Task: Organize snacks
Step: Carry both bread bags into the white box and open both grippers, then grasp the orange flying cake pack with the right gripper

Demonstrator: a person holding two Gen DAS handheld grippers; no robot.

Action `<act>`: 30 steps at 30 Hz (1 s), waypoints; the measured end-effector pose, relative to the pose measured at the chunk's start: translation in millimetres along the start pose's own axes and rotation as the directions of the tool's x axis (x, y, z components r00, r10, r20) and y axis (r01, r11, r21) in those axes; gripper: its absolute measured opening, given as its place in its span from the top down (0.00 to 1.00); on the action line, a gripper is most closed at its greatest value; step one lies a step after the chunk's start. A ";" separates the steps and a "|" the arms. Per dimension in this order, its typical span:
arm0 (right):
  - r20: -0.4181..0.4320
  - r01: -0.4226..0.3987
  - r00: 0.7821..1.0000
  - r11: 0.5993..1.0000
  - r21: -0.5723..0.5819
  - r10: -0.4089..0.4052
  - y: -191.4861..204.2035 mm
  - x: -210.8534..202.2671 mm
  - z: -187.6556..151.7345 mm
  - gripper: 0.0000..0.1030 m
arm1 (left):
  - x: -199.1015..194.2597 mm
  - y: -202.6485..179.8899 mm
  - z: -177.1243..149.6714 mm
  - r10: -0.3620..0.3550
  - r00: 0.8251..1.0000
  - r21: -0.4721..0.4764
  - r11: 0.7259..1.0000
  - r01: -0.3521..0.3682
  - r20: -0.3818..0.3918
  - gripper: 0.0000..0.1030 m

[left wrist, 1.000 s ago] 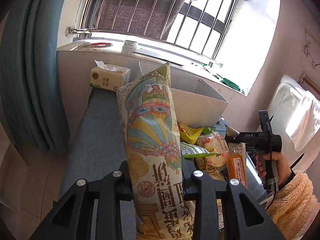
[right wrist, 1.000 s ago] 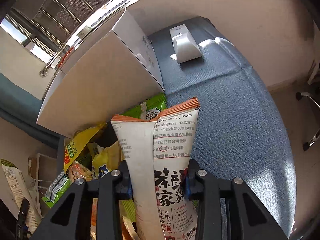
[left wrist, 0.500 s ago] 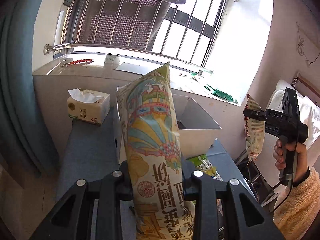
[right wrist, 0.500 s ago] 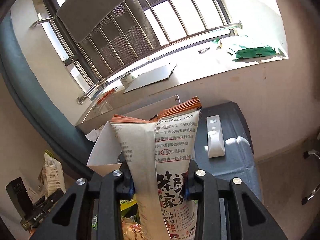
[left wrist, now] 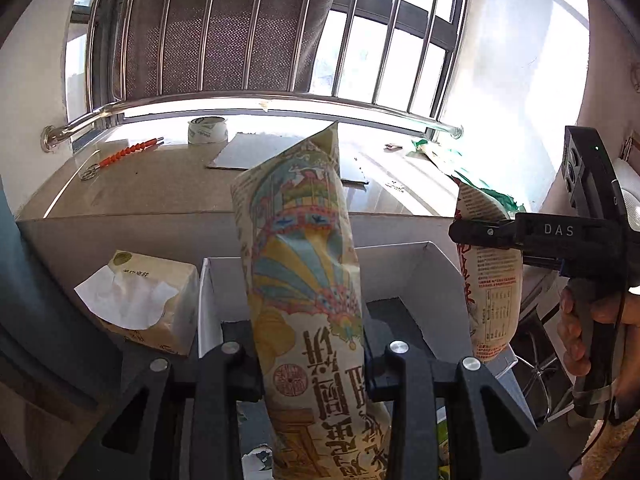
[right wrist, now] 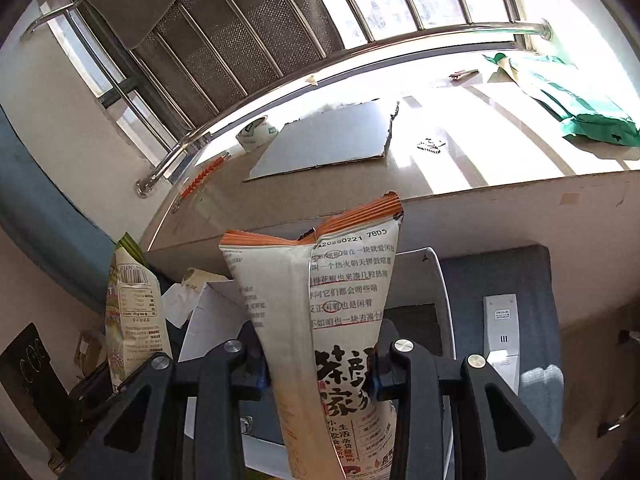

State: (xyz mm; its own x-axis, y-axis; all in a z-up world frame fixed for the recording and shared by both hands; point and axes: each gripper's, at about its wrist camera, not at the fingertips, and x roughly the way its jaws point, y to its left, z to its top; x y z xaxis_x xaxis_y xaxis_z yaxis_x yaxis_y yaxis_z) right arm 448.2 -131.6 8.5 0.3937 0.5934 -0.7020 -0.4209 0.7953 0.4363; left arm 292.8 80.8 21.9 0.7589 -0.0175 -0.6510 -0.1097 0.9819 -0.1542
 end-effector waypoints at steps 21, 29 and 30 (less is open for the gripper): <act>0.267 -0.094 0.953 0.979 -0.183 0.142 33.8 -173.0 -134.8 0.00 | -146.7 2.0 -83.5 -0.093 0.971 0.080 0.994 0.077 0.222 0.00; 0.286 0.041 0.958 0.978 -0.202 0.019 26.0 -210.3 -261.9 0.00 | -200.6 -24.6 -178.5 -0.146 0.974 0.103 0.986 0.129 0.171 0.00; 0.282 0.077 0.959 0.979 -0.188 -0.021 20.7 -210.0 -277.7 0.00 | -205.0 -26.4 -190.5 -0.151 0.973 0.099 0.986 0.135 0.174 0.00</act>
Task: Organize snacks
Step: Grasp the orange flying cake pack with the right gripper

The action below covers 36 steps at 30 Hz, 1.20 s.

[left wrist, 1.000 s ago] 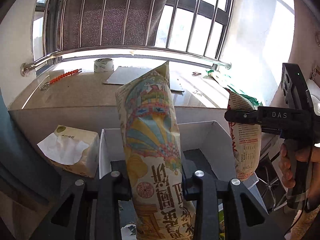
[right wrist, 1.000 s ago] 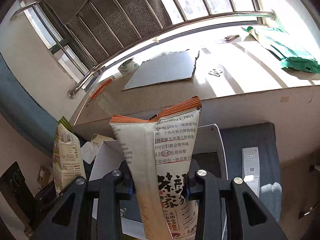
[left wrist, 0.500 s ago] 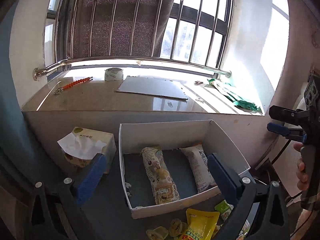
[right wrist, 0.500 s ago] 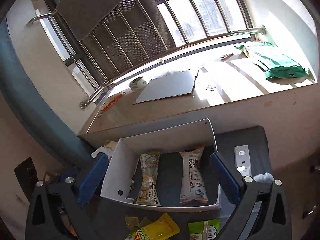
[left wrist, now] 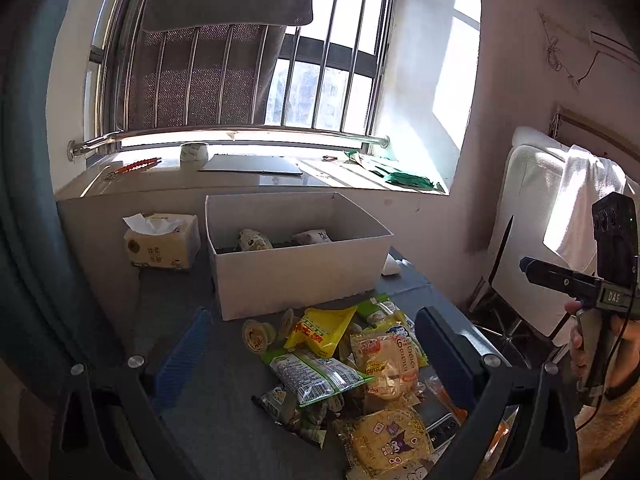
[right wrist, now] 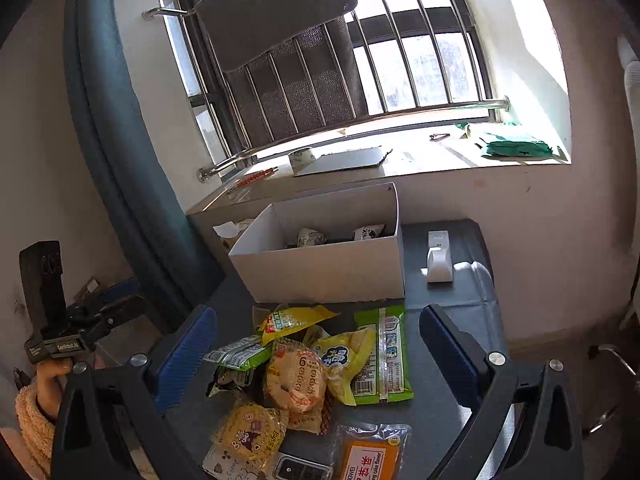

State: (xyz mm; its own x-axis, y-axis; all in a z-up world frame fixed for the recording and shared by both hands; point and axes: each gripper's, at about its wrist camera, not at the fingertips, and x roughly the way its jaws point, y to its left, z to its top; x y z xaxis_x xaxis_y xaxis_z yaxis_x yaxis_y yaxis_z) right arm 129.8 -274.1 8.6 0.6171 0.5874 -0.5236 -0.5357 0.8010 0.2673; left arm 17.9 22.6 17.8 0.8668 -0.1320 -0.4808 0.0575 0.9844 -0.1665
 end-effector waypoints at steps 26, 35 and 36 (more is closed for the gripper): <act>-0.462 0.195 0.863 0.978 -0.071 -0.206 -12.3 57.9 -158.0 0.01 | 6.6 -25.8 -83.9 -0.081 0.980 -0.098 0.993 0.064 -0.179 0.00; -0.432 0.138 0.895 0.989 0.043 -0.106 -28.8 39.6 -152.4 0.45 | 28.4 -43.6 -98.6 -0.102 0.958 -0.069 0.994 0.087 -0.269 0.00; -0.428 0.137 0.898 0.989 0.058 -0.100 -31.0 38.4 -151.7 0.45 | 32.3 -44.9 -100.8 -0.107 0.953 -0.073 0.993 0.090 -0.285 0.00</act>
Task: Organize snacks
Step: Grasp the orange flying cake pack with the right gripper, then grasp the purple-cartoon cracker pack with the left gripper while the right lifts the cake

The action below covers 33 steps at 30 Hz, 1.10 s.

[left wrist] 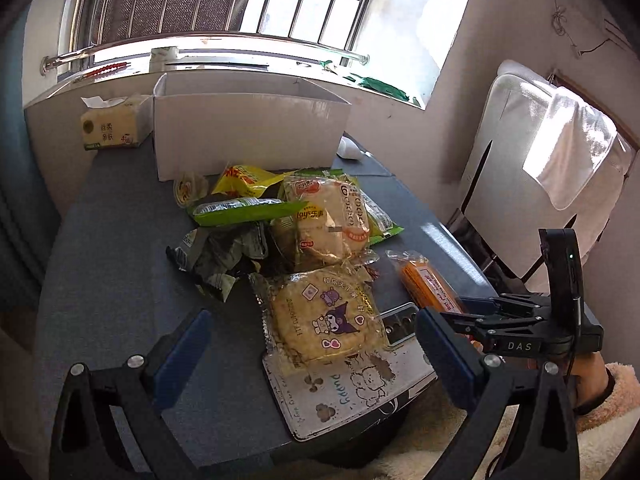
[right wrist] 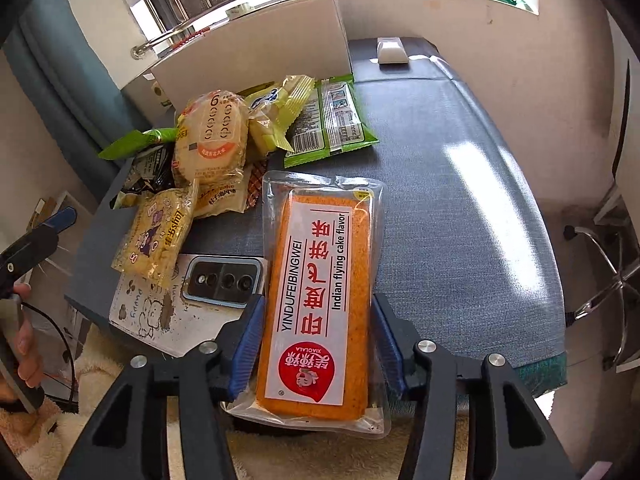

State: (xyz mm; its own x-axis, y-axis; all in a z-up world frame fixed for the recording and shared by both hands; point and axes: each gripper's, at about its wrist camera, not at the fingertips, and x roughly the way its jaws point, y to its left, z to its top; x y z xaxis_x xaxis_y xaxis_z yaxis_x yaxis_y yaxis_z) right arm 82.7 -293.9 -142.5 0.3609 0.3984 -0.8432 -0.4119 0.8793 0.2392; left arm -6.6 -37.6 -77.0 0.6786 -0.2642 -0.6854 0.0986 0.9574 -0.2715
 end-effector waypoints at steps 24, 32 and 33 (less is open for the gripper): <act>0.124 -0.095 0.988 0.994 0.053 0.088 -17.3 -38.1 3.4 0.44 | 94.9 -29.0 2.9 0.154 0.966 -0.032 0.986 -0.164 -0.206 0.25; 0.164 -0.118 0.980 0.993 0.031 0.111 -11.7 -44.7 7.1 0.44 | 38.3 -17.0 -1.8 0.064 0.993 -0.017 0.998 -0.066 -0.103 0.25; 0.173 -0.114 0.979 0.993 0.021 0.109 -9.3 -45.8 9.7 0.44 | 28.8 -14.1 0.5 0.049 0.996 -0.027 0.998 -0.051 -0.081 0.25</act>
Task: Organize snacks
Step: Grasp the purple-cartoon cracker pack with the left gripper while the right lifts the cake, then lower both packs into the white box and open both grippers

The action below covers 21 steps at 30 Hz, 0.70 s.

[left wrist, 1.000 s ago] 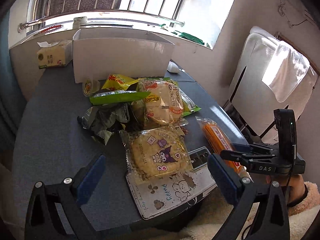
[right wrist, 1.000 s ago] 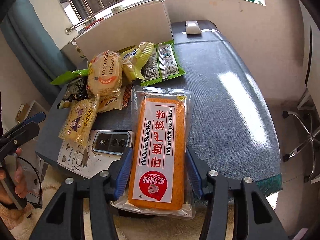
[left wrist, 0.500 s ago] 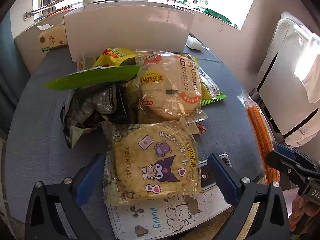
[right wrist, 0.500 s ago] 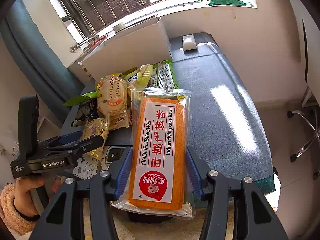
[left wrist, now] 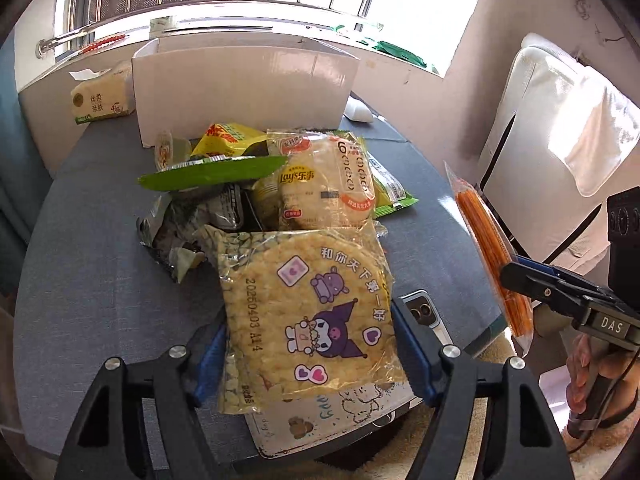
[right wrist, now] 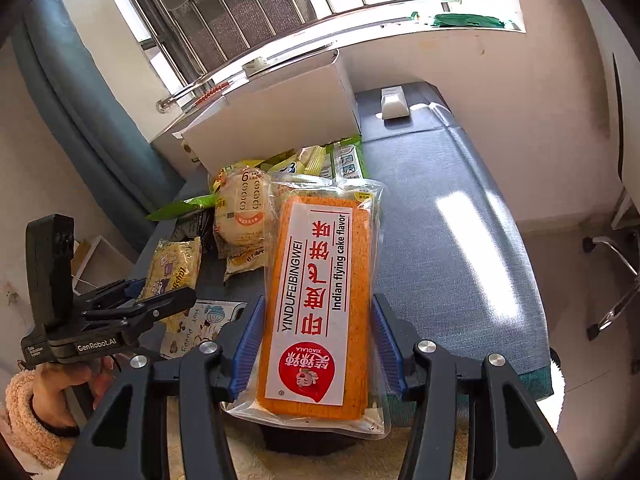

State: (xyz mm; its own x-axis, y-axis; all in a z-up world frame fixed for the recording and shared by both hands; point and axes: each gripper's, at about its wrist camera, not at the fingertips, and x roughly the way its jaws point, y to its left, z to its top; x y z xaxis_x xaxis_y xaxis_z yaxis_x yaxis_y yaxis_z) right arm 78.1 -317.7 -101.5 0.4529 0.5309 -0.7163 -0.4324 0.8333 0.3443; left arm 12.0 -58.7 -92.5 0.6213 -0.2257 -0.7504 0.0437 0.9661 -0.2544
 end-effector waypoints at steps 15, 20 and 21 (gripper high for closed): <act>0.133 -0.018 0.990 0.984 -0.175 0.042 59.1 36.7 180.2 0.44 | -58.9 73.9 178.7 -0.020 0.935 -0.050 0.998 0.040 0.353 0.25; 0.093 -0.061 0.993 0.993 -0.100 0.071 60.3 89.4 261.5 0.44 | -14.9 102.8 251.7 -0.021 0.949 -0.062 0.997 0.043 0.315 0.25; 0.080 -0.042 0.996 0.995 -0.088 0.049 59.6 101.4 274.0 0.44 | -5.5 107.6 261.1 -0.024 0.953 -0.068 0.997 0.047 0.303 0.25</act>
State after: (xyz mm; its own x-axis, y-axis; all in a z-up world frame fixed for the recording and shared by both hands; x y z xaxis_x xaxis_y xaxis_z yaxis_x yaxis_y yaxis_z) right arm 311.8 -172.1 12.7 0.4921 0.5816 -0.6478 -0.5176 0.7937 0.3195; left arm 217.5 79.2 43.5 0.8279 -0.2005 -0.5238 0.0194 0.9436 -0.3305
